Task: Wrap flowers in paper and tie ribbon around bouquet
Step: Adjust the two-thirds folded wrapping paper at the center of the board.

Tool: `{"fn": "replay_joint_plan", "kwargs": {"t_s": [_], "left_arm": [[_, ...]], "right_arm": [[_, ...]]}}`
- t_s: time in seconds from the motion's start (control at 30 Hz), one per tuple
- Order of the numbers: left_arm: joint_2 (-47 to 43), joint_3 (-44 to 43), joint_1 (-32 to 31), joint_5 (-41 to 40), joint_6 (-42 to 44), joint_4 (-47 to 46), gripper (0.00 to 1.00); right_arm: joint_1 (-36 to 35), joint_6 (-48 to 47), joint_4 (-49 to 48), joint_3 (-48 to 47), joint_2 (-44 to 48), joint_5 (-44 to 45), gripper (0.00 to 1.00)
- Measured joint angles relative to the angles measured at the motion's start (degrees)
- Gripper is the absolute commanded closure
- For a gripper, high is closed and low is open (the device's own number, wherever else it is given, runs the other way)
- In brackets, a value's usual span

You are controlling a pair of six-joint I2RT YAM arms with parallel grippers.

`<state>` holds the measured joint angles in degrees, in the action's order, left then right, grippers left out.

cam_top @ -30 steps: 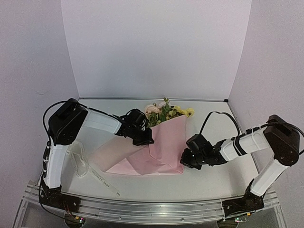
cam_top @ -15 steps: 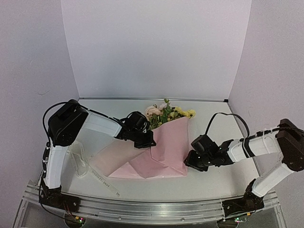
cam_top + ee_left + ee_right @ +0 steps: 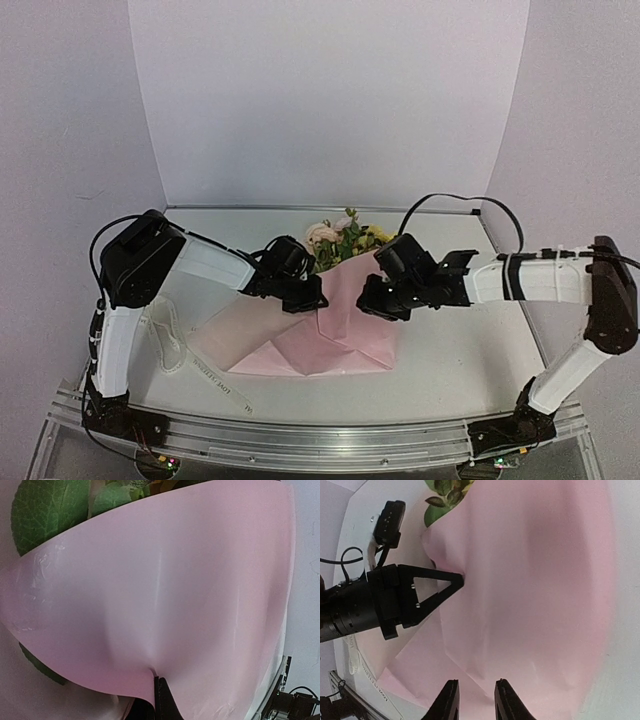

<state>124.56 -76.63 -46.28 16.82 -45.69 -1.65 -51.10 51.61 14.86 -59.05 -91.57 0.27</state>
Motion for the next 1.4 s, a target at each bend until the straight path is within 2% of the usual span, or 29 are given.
{"fn": "replay_joint_plan", "kwargs": {"t_s": [0.23,0.53,0.77,1.0,1.17,1.27,1.4], "left_arm": [[-0.20,1.10,0.11,0.06,-0.80,-1.69,0.99],[-0.95,3.00,0.38,0.31,0.39,-3.41,0.98],[-0.97,3.00,0.58,1.24,2.54,-3.41,0.91],[-2.28,3.34,0.52,1.40,3.96,-1.98,0.68],[-6.44,6.68,0.57,0.16,3.14,1.20,0.54],[-11.90,11.72,0.59,-1.71,0.52,4.49,0.51],[-23.93,21.03,0.59,-4.12,-5.92,8.08,0.48]], "right_arm": [[-0.59,-0.60,-7.35,-1.94,-12.12,-7.19,0.80],[-0.58,-3.31,-12.82,-2.77,-15.69,-13.34,0.81],[-0.58,-4.82,-14.73,-4.21,-20.12,-15.38,0.86],[-0.58,-3.62,-15.57,-5.09,-22.50,-15.76,0.87],[-0.58,-2.09,-15.41,-5.16,-22.53,-15.02,0.87],[-0.60,-1.49,-15.33,-5.20,-22.55,-14.68,0.88],[-0.58,-0.82,-15.35,-5.43,-22.78,-14.63,0.88]]}}
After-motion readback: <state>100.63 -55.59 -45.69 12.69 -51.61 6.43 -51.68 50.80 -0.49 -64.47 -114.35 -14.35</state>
